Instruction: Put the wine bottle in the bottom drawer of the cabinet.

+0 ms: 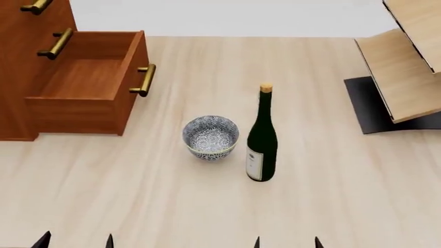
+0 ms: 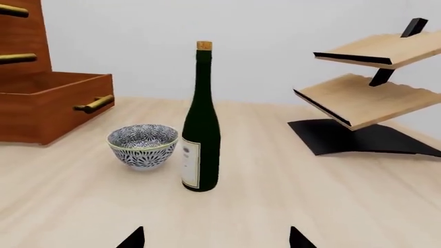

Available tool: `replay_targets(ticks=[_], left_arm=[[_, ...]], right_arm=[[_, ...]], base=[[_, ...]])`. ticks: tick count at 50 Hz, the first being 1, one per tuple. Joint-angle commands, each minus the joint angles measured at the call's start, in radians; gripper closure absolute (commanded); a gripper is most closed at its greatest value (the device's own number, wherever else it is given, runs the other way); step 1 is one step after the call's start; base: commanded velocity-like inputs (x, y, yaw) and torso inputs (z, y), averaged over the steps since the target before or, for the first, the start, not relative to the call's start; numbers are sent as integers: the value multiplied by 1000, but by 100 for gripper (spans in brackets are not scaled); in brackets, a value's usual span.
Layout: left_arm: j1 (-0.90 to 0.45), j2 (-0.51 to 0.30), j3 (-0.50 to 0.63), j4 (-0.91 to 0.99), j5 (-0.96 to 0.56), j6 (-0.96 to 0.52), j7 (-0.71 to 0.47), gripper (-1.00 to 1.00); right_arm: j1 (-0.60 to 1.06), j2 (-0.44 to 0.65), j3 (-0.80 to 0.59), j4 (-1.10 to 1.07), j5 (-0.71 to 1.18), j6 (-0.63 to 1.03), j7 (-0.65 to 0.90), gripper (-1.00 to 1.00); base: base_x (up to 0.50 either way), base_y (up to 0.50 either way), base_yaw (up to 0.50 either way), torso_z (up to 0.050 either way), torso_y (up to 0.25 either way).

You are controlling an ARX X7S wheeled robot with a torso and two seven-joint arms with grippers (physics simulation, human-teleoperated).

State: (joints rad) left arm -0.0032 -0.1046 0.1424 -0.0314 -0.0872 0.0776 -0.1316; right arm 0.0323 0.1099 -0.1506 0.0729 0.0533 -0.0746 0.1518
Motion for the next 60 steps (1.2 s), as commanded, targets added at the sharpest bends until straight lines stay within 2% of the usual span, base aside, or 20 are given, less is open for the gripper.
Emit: replay_targets(ticks=[1,27,36,39,41,44,54,60], left_arm=[[-1,-10,11,-2,-4,4,-21,-100],[-18,-26,31,-16,-20,-23,-55,-100],[-17,-34,35,-13,-41,-21,-50,-100],[-18,-36,32,19,-43,-72,-69,-100],[-19,-33,12,49,-115,-136,-53,-100],[-11,-45,19,119,-96,-185,-82,-100],[42,-117,17,521,-166,-503,-135,-100],[64,-151,-26,746,-244,-699,-180,-100]], right_arm=[[1,9,-20,0,-5,1,16,-100],[7,28,-42,9,22,-11,27,-100],[2,34,-49,-8,28,-2,35,-100],[0,35,-51,-12,36,-3,34,-100],[-2,35,-45,-24,60,8,26,-100],[-8,38,-36,-70,91,39,25,-100],[-55,92,-30,-384,107,256,74,-100],[-91,137,2,-591,160,401,96,-100]], base=[[0,449,0,0,0],[0,455,0,0,0],[0,262,0,0,0],[0,-3,0,0,0],[0,0,0,0,0],[0,0,0,0,0],[0,0,0,0,0],[0,0,0,0,0]])
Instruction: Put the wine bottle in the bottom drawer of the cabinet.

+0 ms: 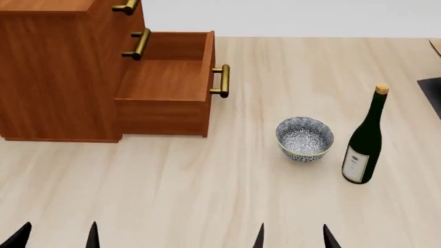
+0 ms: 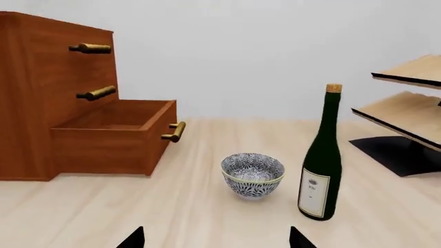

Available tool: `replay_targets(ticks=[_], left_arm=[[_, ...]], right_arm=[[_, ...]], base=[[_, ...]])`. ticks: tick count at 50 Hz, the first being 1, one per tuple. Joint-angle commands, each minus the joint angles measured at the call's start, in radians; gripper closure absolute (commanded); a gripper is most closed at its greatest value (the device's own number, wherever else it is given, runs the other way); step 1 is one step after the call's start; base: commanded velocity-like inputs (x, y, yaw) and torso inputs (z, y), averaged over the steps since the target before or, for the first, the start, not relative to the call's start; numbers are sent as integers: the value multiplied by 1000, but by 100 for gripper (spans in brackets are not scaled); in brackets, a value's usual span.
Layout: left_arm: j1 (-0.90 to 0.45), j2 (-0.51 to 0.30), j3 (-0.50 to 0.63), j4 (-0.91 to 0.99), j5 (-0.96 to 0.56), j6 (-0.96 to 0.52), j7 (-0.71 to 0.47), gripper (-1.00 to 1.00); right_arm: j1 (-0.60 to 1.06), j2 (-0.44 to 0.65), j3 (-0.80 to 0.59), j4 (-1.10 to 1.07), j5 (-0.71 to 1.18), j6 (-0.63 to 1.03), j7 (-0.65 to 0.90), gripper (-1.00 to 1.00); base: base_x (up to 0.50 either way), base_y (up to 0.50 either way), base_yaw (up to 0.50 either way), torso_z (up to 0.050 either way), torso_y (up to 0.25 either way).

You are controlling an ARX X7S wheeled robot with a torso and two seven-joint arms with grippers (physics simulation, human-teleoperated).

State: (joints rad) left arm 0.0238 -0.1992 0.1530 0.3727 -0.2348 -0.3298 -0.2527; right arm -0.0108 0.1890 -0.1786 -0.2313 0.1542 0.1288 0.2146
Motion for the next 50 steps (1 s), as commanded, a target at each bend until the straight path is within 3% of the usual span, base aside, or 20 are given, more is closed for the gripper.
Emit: replay_targets(ticks=[1,11,13,17,19,24,28,31,35,44,50], left_arm=[[44,-62,-47,380,-112,-319,-65,-100],[104,-121,-171,670,-237,-492,-132,-100],[129,-235,-126,674,-330,-396,-265,-100],[117,-535,72,674,-465,-125,-585,-100],[67,-673,240,674,-435,-2,-721,-100],[-80,-877,572,674,-402,223,-929,-100],[-283,-984,879,674,-351,351,-1060,-100],[-442,-1012,1074,674,-338,400,-1126,-100],[-527,-1026,1188,673,-310,455,-1166,-100],[-573,-1023,1252,670,-302,469,-1188,-100],[-601,-1020,1297,671,-284,485,-1188,-100]], right_arm=[[-51,63,33,-307,64,213,37,-100],[-144,124,60,-558,67,291,77,-100],[-174,130,68,-595,71,282,80,-100],[-236,144,74,-649,58,250,87,-100],[-266,152,76,-682,40,235,96,-100],[-292,161,71,-710,21,224,105,-100],[-300,165,70,-729,10,218,113,-100],[-303,169,64,-748,-2,223,120,-100],[-306,172,59,-774,-4,234,128,-100],[-298,185,84,-813,90,278,147,-100],[-283,313,2,-815,122,243,293,-100]], base=[[0,0,0,0,0],[0,0,0,0,0],[0,0,0,0,0],[0,0,0,0,0],[0,0,0,0,0],[0,0,0,0,0],[0,0,0,0,0],[0,0,0,0,0],[0,0,0,0,0],[0,0,0,0,0],[0,0,0,0,0]])
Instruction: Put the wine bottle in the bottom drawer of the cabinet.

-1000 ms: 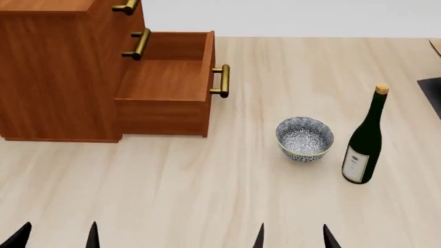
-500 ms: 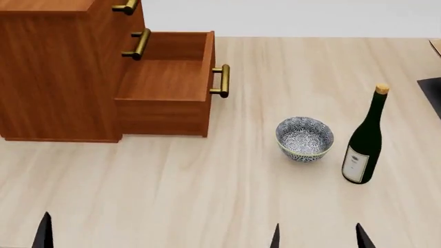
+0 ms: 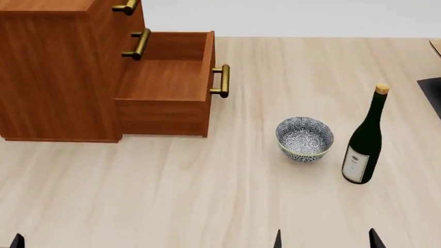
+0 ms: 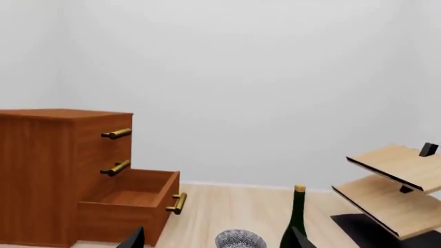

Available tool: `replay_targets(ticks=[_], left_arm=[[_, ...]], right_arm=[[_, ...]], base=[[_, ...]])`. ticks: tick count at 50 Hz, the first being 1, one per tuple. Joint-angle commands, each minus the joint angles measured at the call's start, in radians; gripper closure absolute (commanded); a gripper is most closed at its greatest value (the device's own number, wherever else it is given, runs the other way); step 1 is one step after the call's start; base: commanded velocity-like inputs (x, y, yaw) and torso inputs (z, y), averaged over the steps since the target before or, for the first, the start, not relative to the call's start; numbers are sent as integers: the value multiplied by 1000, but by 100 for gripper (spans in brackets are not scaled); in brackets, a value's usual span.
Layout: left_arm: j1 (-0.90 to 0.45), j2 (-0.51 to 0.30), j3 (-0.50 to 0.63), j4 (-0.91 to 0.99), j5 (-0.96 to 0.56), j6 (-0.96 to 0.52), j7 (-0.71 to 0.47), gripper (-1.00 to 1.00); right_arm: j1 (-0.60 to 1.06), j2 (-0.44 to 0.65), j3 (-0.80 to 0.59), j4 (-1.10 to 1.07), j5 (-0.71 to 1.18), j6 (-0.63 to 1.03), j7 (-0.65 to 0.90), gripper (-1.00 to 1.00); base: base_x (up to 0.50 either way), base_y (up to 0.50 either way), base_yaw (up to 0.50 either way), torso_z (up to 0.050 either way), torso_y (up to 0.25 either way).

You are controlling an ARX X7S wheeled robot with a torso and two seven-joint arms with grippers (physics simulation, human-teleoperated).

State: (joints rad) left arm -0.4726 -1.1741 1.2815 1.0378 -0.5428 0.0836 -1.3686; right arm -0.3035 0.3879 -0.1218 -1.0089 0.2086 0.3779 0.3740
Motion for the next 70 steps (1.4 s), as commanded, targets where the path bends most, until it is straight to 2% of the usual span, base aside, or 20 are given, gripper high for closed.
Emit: replay_targets(ticks=[1,5,11,15,34,54,70], left_arm=[[-108,-43,172,4,24,69,-77,-100],[-113,-46,180,-2,21,79,-79,-100],[-119,-42,190,0,24,73,-85,-100],[-118,-39,194,-5,22,76,-85,-100],[-154,-50,240,5,43,92,-104,-100],[-191,-48,287,1,50,104,-138,-100],[-190,-42,292,-12,40,122,-116,-100]], right_arm=[[15,132,-62,-37,86,-11,154,-100],[27,176,-94,-37,97,-26,207,-100],[119,373,-282,-38,93,-44,454,-100],[147,419,-334,-35,111,-66,512,-100],[195,459,-396,-31,130,-106,569,-100],[196,482,-413,-8,141,-151,578,-100],[203,487,-439,-8,119,-154,572,-100]], base=[[0,0,0,0,0],[0,0,0,0,0],[0,0,0,0,0],[0,0,0,0,0],[17,0,0,0,0],[314,0,0,0,0],[322,51,0,0,0]])
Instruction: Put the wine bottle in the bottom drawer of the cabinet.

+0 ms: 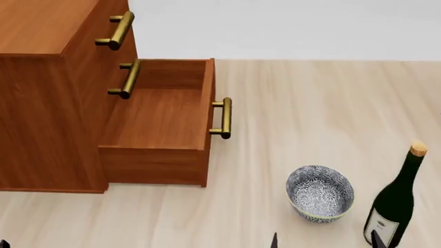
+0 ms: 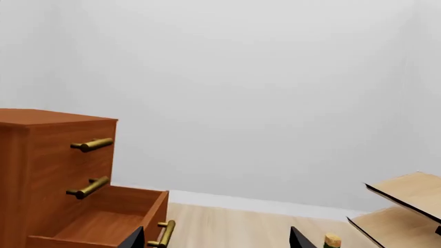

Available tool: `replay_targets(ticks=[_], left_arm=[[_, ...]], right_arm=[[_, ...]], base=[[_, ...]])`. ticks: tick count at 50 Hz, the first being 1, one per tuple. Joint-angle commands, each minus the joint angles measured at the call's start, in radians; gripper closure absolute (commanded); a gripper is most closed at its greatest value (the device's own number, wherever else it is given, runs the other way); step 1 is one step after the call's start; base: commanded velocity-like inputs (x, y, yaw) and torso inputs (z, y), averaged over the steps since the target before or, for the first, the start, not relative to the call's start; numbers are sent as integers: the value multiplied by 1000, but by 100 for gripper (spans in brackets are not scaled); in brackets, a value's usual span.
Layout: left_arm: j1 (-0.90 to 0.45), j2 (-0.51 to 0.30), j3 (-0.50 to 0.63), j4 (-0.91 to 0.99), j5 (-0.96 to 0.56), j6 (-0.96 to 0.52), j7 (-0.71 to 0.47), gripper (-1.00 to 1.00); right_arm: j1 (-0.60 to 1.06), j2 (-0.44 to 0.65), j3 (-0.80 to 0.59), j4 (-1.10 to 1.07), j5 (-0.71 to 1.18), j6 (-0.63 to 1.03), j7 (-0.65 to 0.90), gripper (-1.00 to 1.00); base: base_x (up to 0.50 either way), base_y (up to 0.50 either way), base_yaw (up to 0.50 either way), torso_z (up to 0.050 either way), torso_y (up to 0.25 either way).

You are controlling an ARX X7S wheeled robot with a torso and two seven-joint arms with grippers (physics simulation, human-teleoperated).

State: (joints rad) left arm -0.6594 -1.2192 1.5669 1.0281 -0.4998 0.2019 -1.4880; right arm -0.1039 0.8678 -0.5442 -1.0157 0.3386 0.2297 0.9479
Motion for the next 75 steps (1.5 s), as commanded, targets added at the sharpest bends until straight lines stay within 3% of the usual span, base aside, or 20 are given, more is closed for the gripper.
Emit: replay_targets(ticks=[1,9,35,63,75], left_arm=[[-5,4,6,1,-2,-5,-1,-100],[-7,0,7,12,1,-12,-8,-100],[-152,1,170,17,22,7,-66,-100],[-159,4,174,16,20,11,-67,-100],[-151,2,169,15,25,8,-70,-100]], right_arm=[[5,6,-18,-1,-11,-5,-2,-100],[10,4,-25,5,-6,-11,-4,-100],[20,11,-33,10,6,-22,1,-100],[43,19,-53,-5,9,6,16,-100],[0,85,12,-7,40,-42,81,-100]], base=[[301,105,0,0,0],[297,109,0,0,0],[285,36,0,0,1],[263,0,0,0,0],[15,0,0,0,0]])
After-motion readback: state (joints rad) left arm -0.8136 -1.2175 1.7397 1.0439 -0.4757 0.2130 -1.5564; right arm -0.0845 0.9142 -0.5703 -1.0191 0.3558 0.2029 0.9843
